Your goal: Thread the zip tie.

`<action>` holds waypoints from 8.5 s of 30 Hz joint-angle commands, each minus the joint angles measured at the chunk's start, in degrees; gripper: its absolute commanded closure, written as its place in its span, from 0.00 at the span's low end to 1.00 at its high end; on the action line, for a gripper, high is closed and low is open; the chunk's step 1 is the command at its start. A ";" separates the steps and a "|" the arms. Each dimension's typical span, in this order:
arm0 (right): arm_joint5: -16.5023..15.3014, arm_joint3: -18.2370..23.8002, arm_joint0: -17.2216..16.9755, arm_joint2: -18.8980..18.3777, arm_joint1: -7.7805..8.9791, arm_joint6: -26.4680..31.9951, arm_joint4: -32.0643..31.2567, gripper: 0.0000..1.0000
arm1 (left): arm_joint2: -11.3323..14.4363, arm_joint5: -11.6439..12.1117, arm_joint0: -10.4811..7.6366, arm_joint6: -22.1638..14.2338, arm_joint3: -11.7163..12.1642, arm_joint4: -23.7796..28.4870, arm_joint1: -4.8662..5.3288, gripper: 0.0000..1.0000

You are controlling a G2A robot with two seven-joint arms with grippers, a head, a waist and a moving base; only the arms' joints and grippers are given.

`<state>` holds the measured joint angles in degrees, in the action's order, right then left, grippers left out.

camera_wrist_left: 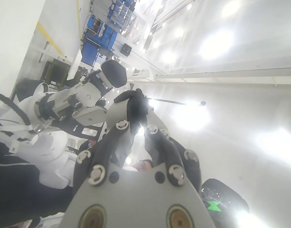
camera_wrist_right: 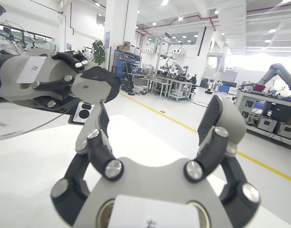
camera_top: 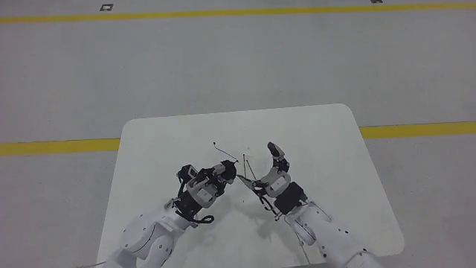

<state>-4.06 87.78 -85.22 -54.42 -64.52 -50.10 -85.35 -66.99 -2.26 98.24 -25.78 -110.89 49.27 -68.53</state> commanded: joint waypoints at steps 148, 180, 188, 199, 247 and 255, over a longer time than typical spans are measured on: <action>-3.18 -5.78 4.26 3.99 -3.06 -0.82 -4.60 1.00 | 0.00 0.00 0.00 0.00 0.00 0.00 0.00 1.00; -2.77 -3.82 3.48 2.65 -2.32 -1.61 -4.60 0.72 | 0.00 0.00 0.00 0.00 0.00 0.00 0.00 1.00; -2.80 -3.69 3.12 1.88 -2.12 -2.41 -4.60 0.76 | 0.00 0.00 0.00 0.00 0.00 0.00 0.00 1.00; -3.40 -3.87 3.36 1.90 -2.37 -3.31 -4.60 0.90 | 0.00 0.00 0.00 0.00 0.00 0.00 0.00 1.00; -2.99 -5.27 5.18 3.74 -2.84 -3.08 -4.60 1.00 | 0.00 0.00 0.00 0.00 0.00 0.00 0.00 1.00; -2.34 -5.37 5.36 4.39 -2.39 -2.86 -4.60 1.00 | 0.00 0.00 0.00 0.00 0.00 0.00 0.00 1.00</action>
<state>-6.46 82.43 -79.87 -50.08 -66.95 -52.92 -89.95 -66.99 -2.26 98.24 -25.78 -110.89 49.27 -68.53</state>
